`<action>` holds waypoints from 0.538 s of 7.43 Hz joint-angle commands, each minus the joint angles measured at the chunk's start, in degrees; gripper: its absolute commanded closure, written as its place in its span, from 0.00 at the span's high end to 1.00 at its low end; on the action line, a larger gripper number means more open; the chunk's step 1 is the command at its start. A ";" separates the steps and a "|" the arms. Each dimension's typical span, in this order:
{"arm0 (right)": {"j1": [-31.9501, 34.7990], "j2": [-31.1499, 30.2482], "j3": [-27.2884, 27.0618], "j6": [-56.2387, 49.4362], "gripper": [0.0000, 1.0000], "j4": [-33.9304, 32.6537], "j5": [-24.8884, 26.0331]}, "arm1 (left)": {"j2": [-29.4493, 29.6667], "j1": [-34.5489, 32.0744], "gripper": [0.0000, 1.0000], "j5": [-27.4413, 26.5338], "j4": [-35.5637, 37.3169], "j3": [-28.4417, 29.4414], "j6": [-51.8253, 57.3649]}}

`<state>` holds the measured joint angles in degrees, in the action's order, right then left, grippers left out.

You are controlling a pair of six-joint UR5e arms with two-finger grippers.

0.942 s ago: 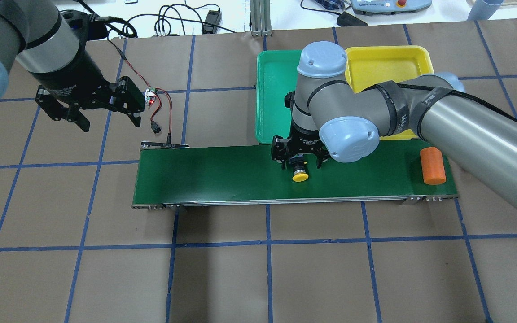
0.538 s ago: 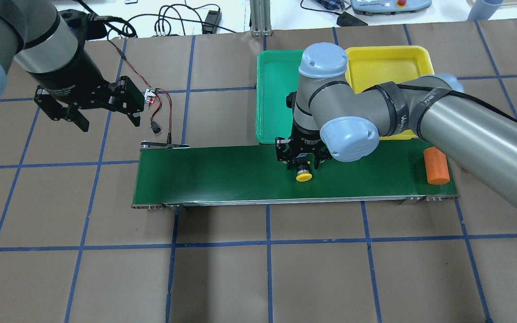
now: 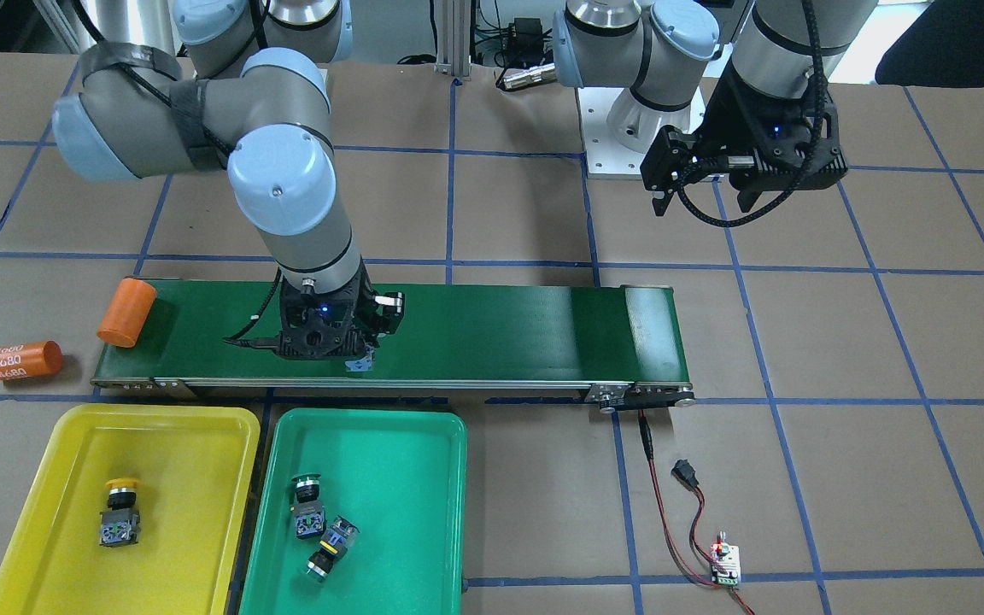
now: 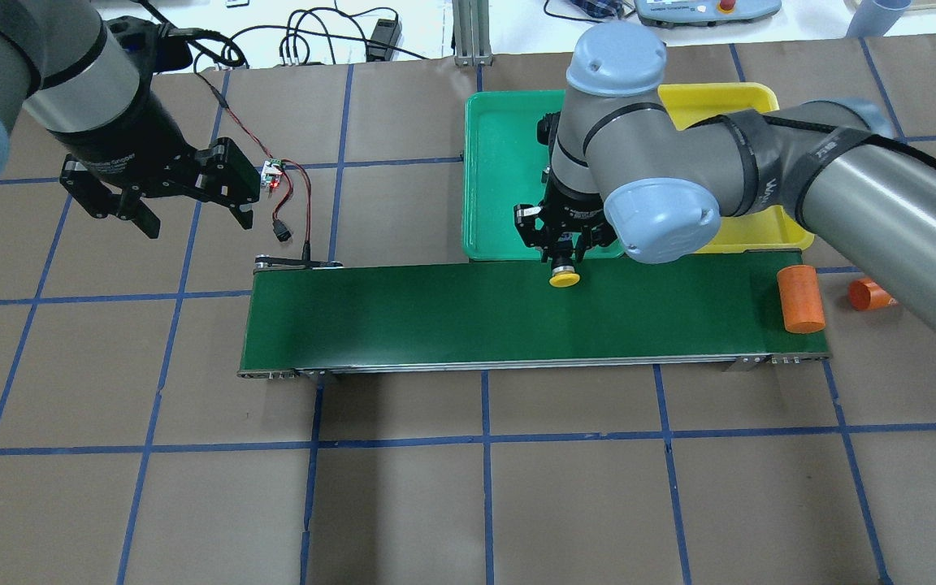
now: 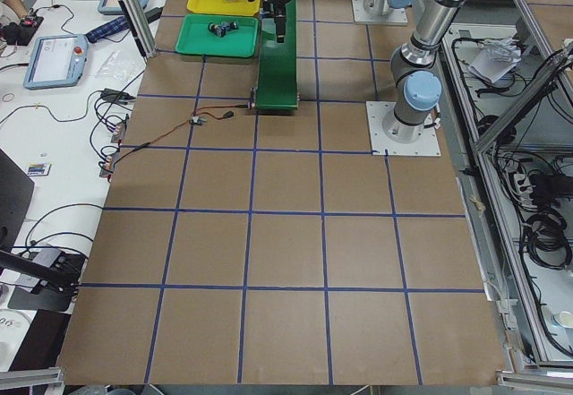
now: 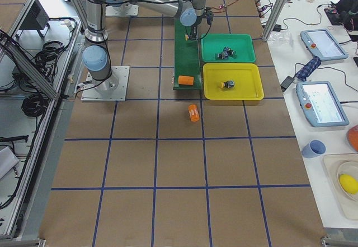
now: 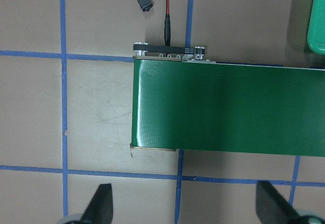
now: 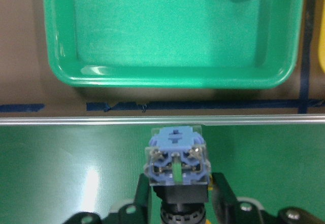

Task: Sort buttons by color to trays
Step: 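Lift the yellow button into the yellow tray and open the right gripper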

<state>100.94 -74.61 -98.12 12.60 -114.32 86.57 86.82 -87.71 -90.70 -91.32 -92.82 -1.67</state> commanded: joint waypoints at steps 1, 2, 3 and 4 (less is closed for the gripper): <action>-6.51 -0.37 2.23 -1.43 0.00 -1.07 0.18 | 0.01 0.00 1.00 0.00 0.09 0.00 0.00; -10.55 1.46 2.50 -5.36 0.00 -5.70 0.44 | 0.01 0.00 1.00 0.00 0.00 0.00 0.00; -13.29 3.05 3.72 -8.61 0.00 -7.57 0.27 | 0.01 0.00 1.00 0.00 0.00 0.09 0.00; -14.44 6.20 6.69 -11.78 0.00 -8.37 0.44 | 0.01 0.00 1.00 0.00 0.00 0.09 0.00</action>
<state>89.18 -71.75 -94.31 5.09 -120.71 86.90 86.84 -87.72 -90.70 -91.31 -92.76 -1.67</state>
